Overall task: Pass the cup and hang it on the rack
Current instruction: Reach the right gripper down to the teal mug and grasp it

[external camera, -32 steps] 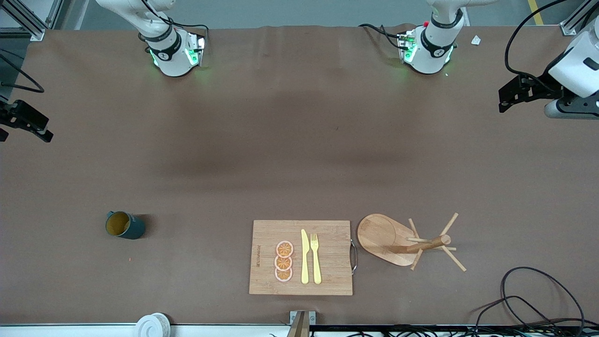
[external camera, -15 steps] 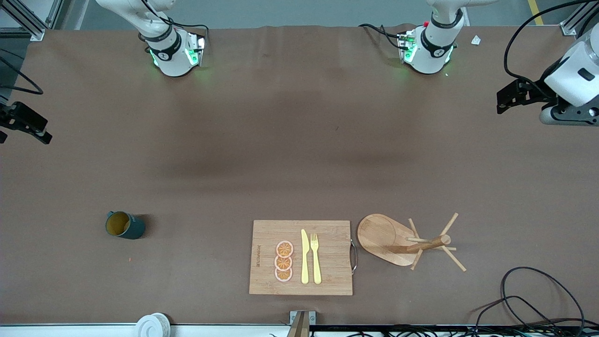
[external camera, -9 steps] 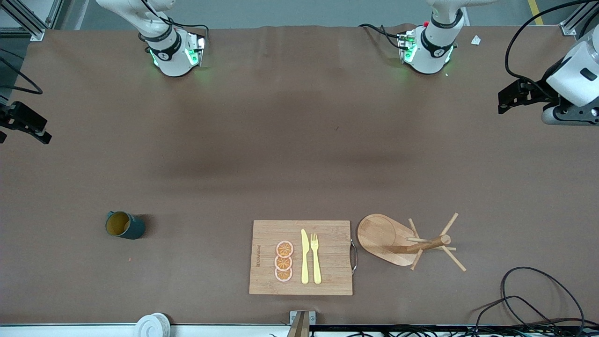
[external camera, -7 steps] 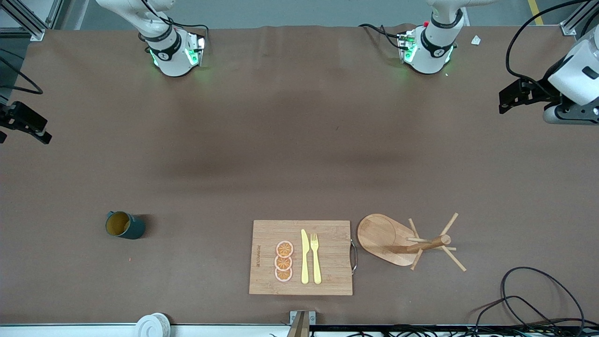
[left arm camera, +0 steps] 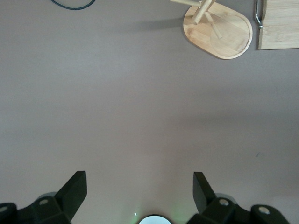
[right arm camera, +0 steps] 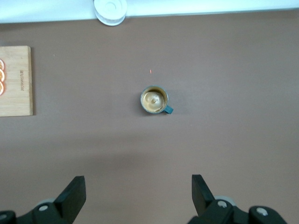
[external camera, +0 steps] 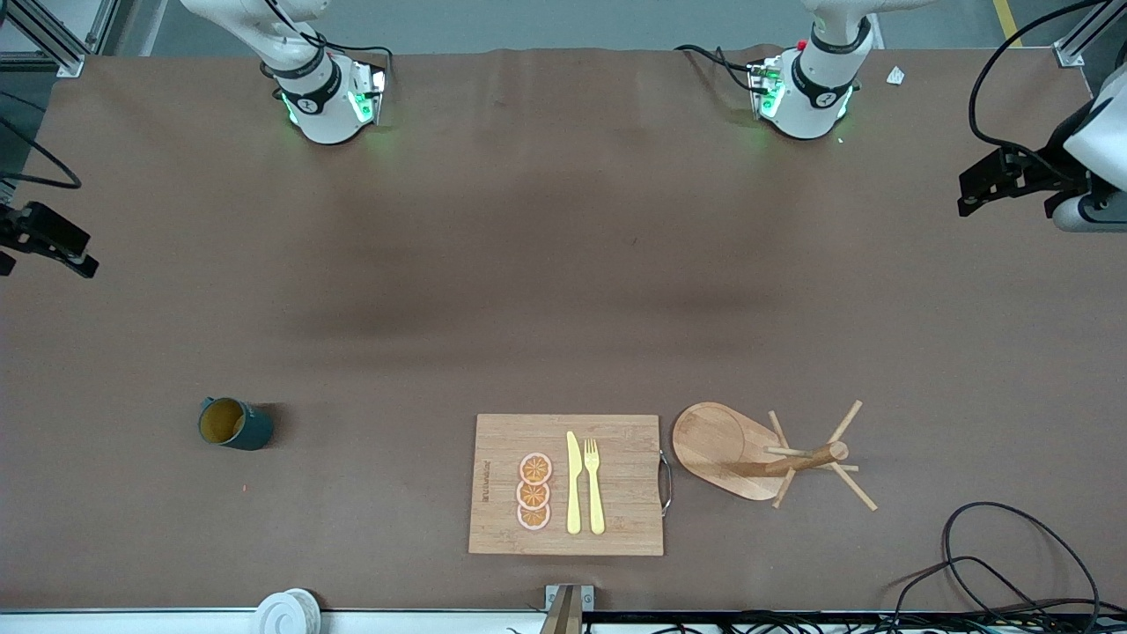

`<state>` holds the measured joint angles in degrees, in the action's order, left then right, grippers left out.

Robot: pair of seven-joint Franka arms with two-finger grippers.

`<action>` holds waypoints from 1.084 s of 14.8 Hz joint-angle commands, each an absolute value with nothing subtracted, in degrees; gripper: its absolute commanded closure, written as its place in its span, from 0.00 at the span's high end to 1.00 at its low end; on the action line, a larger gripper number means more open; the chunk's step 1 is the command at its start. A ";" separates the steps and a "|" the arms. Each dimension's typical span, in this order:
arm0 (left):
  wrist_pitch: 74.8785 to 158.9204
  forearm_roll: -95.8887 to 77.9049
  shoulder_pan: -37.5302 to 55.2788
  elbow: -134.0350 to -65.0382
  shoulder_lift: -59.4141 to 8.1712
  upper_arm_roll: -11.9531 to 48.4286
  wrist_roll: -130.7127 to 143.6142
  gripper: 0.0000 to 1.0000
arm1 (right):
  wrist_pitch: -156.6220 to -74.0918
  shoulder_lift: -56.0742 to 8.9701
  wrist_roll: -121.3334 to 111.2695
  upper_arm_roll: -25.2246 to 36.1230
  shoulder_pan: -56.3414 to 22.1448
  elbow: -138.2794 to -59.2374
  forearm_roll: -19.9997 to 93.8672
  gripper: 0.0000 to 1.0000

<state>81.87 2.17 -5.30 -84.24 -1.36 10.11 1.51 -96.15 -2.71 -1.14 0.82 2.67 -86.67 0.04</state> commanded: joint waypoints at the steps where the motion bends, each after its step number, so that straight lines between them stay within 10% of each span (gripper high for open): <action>1: 81.30 2.55 -5.54 -82.53 -2.37 10.28 1.49 1.00 | -96.59 -7.72 -0.44 0.00 3.25 -85.61 0.18 1.00; 16: 81.21 2.72 -6.50 -82.62 -2.46 10.28 1.58 1.00 | -110.72 -26.88 -0.44 0.09 2.20 -86.04 -0.61 1.00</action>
